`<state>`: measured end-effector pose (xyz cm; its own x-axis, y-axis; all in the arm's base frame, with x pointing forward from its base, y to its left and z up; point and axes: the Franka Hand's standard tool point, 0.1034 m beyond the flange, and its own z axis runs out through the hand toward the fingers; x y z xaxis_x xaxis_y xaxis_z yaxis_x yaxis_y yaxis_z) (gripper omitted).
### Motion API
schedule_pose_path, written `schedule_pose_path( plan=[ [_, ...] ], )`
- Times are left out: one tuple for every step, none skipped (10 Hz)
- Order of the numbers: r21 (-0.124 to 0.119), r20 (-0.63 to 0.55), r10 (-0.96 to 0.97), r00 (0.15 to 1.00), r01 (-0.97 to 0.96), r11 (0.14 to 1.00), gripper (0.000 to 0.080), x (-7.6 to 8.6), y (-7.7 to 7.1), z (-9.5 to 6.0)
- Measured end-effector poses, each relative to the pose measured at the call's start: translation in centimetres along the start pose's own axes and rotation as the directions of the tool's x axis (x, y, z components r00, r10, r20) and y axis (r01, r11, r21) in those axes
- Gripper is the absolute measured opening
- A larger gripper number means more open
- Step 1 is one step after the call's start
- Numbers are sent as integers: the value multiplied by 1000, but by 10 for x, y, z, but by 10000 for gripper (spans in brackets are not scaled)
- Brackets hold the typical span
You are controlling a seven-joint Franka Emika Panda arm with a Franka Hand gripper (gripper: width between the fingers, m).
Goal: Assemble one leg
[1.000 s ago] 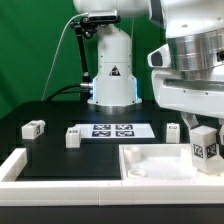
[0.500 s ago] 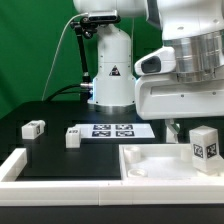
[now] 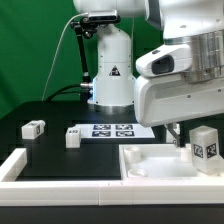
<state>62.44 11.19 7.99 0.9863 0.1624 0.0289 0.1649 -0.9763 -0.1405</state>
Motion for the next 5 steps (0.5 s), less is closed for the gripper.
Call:
schedule_pose_path(
  plan=[
    [-7, 0, -72, 997, 72, 997, 649, 0, -1, 0],
    [-7, 0, -97, 995, 97, 995, 639, 0, 1, 0],
    [-7, 0, -90, 996, 90, 996, 465, 0, 1, 0],
    [-7, 0, -90, 996, 90, 996, 465, 0, 1, 0],
    [-7, 0, -90, 996, 90, 996, 287, 0, 1, 0]
  ],
)
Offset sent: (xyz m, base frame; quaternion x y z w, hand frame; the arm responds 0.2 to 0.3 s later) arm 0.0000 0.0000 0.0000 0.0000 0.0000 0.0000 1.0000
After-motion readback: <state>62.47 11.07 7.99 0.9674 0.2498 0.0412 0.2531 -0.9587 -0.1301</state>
